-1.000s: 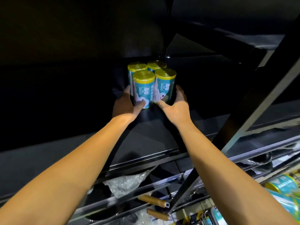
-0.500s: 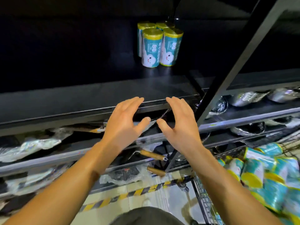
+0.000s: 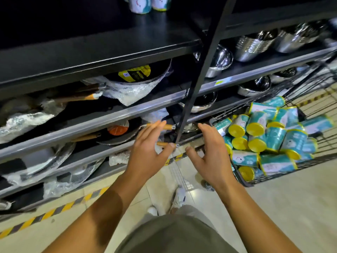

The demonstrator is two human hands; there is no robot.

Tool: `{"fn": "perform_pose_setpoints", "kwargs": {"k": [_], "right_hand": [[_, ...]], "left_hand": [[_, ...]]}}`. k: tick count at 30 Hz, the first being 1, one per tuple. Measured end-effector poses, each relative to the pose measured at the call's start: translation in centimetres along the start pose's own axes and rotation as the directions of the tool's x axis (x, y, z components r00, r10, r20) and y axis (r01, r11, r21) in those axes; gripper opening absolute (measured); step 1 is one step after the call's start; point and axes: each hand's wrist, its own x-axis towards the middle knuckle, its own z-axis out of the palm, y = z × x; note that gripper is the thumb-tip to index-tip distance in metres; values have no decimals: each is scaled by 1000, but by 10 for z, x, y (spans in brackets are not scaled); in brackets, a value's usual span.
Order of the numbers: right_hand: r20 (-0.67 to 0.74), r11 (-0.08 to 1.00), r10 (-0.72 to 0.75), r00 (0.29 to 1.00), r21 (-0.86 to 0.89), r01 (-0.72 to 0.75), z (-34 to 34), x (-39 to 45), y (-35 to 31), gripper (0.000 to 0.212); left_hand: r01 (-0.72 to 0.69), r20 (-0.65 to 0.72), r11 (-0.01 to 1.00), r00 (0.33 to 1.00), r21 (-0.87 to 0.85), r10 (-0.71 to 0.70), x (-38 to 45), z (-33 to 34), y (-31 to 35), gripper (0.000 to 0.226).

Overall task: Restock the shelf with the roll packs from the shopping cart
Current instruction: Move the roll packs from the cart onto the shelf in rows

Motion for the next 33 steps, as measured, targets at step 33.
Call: {"fn": "perform_pose_setpoints", "kwargs": {"k": [33], "right_hand": [[-51,803,597,801,31,-596,-132,70,314,70]], "left_hand": [[-3,531,992,845,130,-67,182,328,109,70]]}}
